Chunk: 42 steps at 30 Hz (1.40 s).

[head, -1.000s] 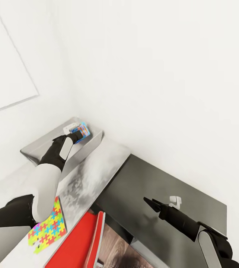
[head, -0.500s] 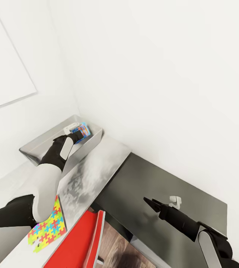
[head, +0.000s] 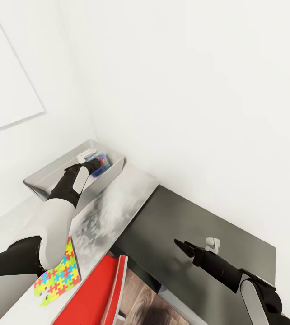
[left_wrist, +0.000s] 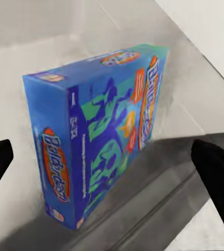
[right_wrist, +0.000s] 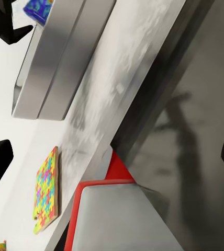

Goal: Put all the toys in the child's room - the three board games (two on the bed and one on the table), the two jigsaw puzzles on the table, and the tennis ball on the table - inside the toy box on the table in the child's room.

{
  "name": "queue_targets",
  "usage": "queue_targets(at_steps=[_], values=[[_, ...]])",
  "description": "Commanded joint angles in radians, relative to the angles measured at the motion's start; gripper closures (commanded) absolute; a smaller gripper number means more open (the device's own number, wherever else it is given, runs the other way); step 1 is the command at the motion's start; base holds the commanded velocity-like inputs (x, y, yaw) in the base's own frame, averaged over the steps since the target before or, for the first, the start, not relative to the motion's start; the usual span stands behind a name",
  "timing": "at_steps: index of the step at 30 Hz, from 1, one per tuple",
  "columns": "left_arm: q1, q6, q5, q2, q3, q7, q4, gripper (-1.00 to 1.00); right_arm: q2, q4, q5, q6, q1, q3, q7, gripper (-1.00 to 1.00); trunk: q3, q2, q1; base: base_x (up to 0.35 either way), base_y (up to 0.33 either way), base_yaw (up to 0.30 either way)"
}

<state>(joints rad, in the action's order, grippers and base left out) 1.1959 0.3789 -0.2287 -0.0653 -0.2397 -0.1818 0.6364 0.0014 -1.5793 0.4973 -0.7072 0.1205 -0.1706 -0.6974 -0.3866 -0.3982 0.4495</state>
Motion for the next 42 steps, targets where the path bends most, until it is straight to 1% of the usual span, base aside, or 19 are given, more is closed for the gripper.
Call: queue_targets(at_steps=[1,24,32,37,42], values=[[0.001,0.005,-0.011,-0.001,-0.003,-0.005,0.002,-1.00,0.000,-0.001,0.004,-0.006,0.001,-0.001,-0.002,-1.00,-0.002,-0.002,0.001,0.000,0.000,0.000],[0.001,0.005,-0.011,-0.001,-0.001,-0.005,0.002,-1.00,0.000,0.000,0.004,-0.006,0.001,-0.001,-0.002,-1.00,-0.002,-0.002,0.001,0.000,0.000,0.000],[0.001,0.009,-0.011,0.005,-0.002,-0.005,0.004,-1.00,0.000,-0.001,0.004,-0.006,0.001,-0.001,-0.002,-1.00,-0.002,-0.002,0.001,0.000,0.000,0.000],[0.001,0.041,-0.011,0.012,-0.003,-0.003,0.019,-1.00,0.000,-0.001,0.004,-0.006,0.001,-0.001,-0.002,-1.00,-0.002,-0.002,0.001,0.000,0.000,0.000],[0.001,0.099,-0.011,0.029,-0.004,0.001,0.059,-1.00,0.000,-0.001,0.004,-0.007,0.001,-0.001,-0.003,-1.00,-0.001,-0.002,0.001,0.000,0.000,-0.001]])
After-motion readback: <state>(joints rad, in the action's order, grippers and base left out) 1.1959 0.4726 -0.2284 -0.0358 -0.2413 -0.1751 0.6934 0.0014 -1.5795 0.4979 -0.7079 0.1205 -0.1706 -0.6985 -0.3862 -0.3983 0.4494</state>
